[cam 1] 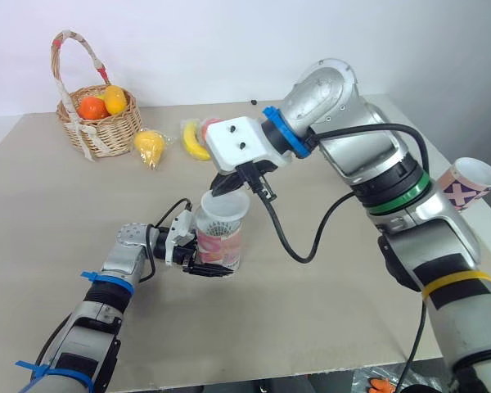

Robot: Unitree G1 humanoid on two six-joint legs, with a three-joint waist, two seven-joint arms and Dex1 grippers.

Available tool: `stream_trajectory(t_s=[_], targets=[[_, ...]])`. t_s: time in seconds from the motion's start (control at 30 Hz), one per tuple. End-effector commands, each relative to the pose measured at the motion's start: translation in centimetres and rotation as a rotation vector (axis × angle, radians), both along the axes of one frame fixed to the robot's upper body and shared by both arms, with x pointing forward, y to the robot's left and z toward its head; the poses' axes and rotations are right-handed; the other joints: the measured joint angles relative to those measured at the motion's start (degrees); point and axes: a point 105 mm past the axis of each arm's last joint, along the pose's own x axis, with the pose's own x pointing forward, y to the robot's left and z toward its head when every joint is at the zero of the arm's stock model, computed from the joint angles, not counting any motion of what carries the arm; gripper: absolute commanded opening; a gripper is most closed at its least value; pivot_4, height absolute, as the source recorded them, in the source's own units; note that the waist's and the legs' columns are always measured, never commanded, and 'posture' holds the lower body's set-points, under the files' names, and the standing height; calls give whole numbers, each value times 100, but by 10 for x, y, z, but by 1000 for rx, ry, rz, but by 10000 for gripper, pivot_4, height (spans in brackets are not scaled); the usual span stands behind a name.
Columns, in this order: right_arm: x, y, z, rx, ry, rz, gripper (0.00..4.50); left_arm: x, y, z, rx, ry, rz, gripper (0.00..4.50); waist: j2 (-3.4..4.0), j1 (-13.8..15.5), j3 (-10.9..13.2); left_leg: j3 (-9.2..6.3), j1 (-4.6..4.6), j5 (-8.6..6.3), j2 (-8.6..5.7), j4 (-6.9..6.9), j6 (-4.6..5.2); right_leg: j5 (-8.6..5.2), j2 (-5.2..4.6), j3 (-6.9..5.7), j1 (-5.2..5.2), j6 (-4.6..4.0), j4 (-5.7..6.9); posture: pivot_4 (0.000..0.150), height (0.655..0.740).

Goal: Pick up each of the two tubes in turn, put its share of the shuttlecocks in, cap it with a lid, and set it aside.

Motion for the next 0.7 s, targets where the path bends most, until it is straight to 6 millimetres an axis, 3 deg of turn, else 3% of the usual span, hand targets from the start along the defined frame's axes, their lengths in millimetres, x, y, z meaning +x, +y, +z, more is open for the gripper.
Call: stream_trajectory(t_s=[0.03, 0.7], targets=[[-11, 6, 10, 13, -12, 57, 456, -3, 7, -16, 69, 52, 12, 32196, 0, 0, 0, 0, 0, 0, 0, 0, 0, 0, 0, 0, 0, 0, 0, 1500, 7298], [0, -6, -10, -101, -131, 63, 456, -3, 7, -12, 61, 46, 24, 32196, 0, 1, 0, 0, 1, 0, 0, 0, 0, 2, 0, 0, 0, -1, 0, 1500, 7298]])
